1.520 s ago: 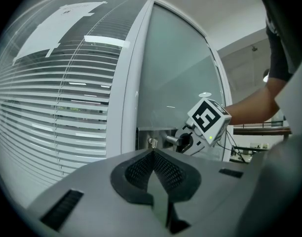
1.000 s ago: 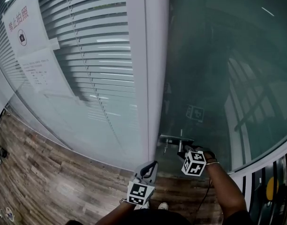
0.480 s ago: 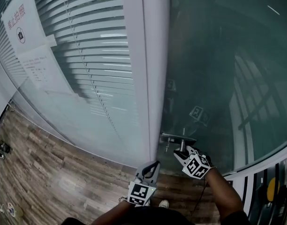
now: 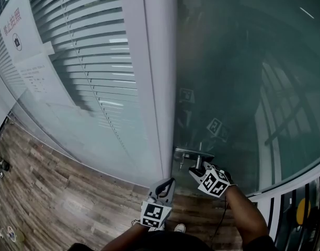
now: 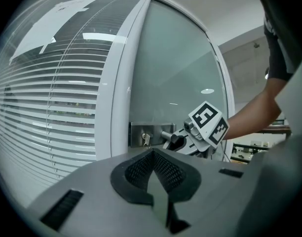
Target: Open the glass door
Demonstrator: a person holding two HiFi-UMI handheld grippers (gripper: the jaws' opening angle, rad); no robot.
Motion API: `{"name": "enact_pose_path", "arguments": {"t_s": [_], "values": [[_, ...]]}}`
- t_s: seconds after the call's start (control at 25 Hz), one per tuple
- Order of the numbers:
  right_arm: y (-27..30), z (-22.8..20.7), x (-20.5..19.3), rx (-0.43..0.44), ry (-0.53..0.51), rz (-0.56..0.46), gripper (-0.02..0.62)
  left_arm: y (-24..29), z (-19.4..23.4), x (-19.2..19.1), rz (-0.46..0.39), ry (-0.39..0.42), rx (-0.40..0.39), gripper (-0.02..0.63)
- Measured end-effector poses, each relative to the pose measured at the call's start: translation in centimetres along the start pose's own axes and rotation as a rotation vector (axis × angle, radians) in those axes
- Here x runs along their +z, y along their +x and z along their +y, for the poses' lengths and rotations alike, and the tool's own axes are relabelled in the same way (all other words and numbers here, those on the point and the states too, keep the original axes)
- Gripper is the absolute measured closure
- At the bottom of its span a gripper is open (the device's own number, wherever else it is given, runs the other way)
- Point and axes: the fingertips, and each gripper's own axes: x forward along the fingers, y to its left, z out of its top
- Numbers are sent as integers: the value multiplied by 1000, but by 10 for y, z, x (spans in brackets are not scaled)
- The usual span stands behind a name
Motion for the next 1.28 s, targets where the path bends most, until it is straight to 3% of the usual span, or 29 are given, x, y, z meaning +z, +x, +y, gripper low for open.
{"name": "enact_pose_path", "arguments": {"t_s": [0.48, 0.88, 1.28], "values": [[7, -27, -8, 56, 37, 32, 581, 4, -11, 3, 4, 11, 33, 603], [29, -78, -24, 82, 88, 75, 581, 20, -17, 14, -30, -1, 135, 603], [45, -149, -44, 62, 160, 75, 581, 74, -29, 22, -48, 22, 90, 603]]}}
